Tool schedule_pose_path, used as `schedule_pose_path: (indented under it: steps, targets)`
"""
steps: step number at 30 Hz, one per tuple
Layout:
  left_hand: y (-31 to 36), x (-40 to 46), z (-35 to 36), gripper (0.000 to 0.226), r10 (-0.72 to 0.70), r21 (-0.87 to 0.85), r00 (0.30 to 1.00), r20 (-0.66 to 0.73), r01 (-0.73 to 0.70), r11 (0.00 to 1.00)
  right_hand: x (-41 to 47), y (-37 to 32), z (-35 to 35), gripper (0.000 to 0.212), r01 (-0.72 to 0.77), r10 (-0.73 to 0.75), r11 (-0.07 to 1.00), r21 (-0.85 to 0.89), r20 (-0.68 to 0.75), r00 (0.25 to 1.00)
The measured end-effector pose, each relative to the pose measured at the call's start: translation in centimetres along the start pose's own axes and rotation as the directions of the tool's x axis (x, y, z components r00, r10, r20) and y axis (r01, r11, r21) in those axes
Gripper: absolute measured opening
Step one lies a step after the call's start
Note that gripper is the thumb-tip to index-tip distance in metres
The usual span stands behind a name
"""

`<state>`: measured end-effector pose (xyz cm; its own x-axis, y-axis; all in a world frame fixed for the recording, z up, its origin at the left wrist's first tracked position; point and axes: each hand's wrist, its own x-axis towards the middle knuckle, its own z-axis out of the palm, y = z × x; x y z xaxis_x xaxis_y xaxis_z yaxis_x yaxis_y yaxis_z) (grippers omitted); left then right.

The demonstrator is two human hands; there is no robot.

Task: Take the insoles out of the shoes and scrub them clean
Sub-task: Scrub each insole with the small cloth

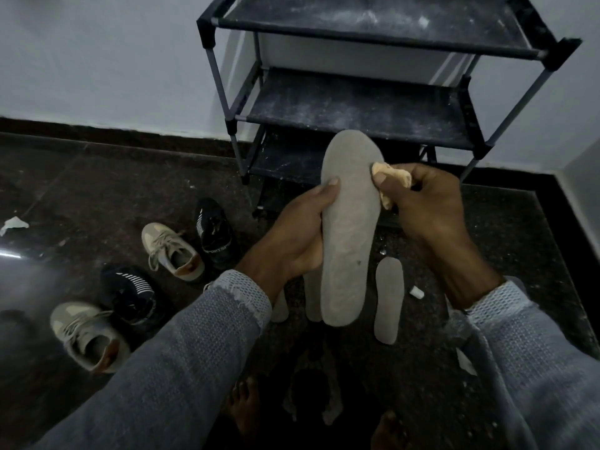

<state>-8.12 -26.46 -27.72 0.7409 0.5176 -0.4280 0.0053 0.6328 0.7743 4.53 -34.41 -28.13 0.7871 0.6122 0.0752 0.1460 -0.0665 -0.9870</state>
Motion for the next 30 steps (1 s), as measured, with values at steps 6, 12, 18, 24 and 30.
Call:
schedule_pose_path:
  steps: [6,12,18,24,30]
  targets:
    - [0.1,0.0,-0.1,0.037,0.042,0.054,0.999,-0.004,-0.042,0.998,-0.2,0.3,0.3,0.008,0.04,-0.039,0.999,-0.023,0.031,0.999]
    - [0.3,-0.2,-0.3,0.043,0.03,0.001,0.998,-0.056,-0.03,1.0,-0.3,1.3,1.1,0.018,0.291,-0.275,0.904,-0.314,0.095,0.957]
    - [0.2,0.0,-0.6,0.053,0.003,-0.064,0.996,-0.089,-0.009,0.998,-2.1,0.0,1.9,0.012,0.326,-0.214,0.91,-0.258,0.381,0.899]
    - [-0.3,-0.1,-0.2,0.046,-0.027,-0.064,0.997,-0.066,0.023,0.998,-1.0,0.4,0.9,0.015,0.342,-0.324,0.847,-0.407,0.114,0.939]
    - [-0.1,0.2,-0.4,0.05,-0.038,-0.063,0.997,-0.074,0.033,0.997,-2.4,-0.1,2.1,0.01,0.386,-0.274,0.861,-0.332,0.335,0.901]
